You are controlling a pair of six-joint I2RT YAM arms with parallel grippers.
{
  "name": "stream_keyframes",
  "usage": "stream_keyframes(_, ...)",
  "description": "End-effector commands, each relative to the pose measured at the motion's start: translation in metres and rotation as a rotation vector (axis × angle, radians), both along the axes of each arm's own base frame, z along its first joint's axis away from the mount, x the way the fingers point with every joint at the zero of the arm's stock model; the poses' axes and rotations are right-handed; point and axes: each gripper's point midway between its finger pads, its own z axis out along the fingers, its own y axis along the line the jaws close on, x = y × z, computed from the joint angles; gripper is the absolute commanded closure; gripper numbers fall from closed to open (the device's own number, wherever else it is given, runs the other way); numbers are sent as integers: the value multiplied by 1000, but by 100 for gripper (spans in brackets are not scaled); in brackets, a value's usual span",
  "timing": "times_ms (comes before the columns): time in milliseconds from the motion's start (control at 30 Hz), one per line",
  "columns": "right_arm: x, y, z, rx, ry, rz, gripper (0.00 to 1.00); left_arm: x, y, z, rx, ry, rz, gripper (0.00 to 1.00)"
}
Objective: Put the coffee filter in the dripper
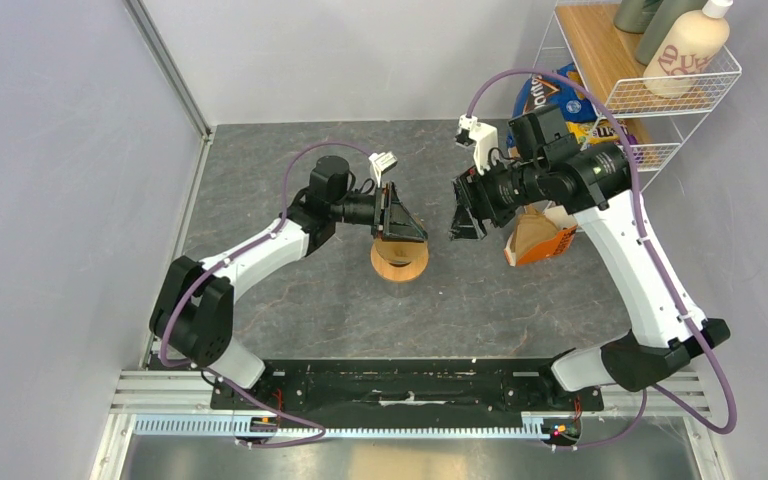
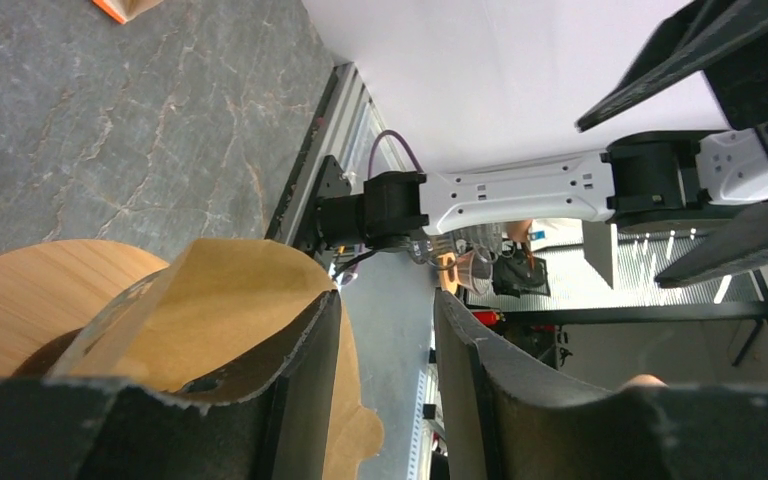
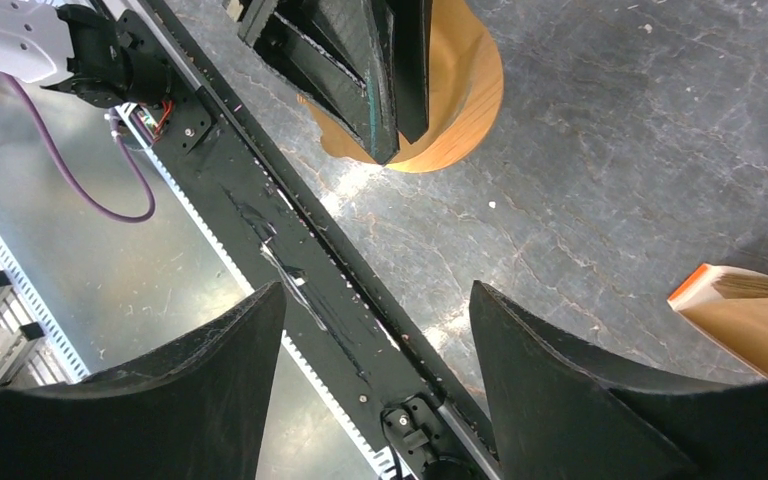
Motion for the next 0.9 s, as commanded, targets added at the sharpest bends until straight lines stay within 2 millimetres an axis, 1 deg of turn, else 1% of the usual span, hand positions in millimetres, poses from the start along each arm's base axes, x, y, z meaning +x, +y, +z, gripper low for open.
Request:
stream_keyframes(0, 2, 16, 0, 84, 37, 11, 28, -5, 2, 66, -124, -127, -53, 53)
stream_keyframes(33, 1, 19, -2, 102, 53, 15, 31, -7, 5, 76, -124, -142, -55, 53)
stream_keyframes(100, 2, 30, -3, 156, 101, 9, 41, -11, 17, 92, -123, -162, -49, 53)
stream_keyframes(167, 7, 42, -5, 208, 159, 7, 48, -14, 30, 92, -111, -137, -35, 55)
stream_keyframes(300, 22, 66, -12, 287, 274, 4, 57, -14, 53, 73, -63, -93, 14, 59)
stream_keyframes(367, 28, 75, -14, 318, 314, 1, 60, -13, 59, 63, -37, -69, 40, 60)
stream_keyframes(433, 34, 80, -20, 330, 341, -4, 61, -11, 61, 51, -9, -36, 61, 61)
stream_keyframes(467, 35, 82, -23, 328, 350, -2, 61, -9, 63, 45, 6, -18, 73, 62)
stream_keyframes(567, 39, 84, -37, 314, 374, 0, 62, -6, 66, 36, 32, -19, 91, 63)
stream_keyframes(700, 41, 86, -55, 301, 420, -17, 62, -5, 67, 28, 54, -12, 99, 64)
stream_keyframes(867, 41, 84, -69, 277, 428, -18, 62, 3, 70, 9, 127, 0, 132, 66)
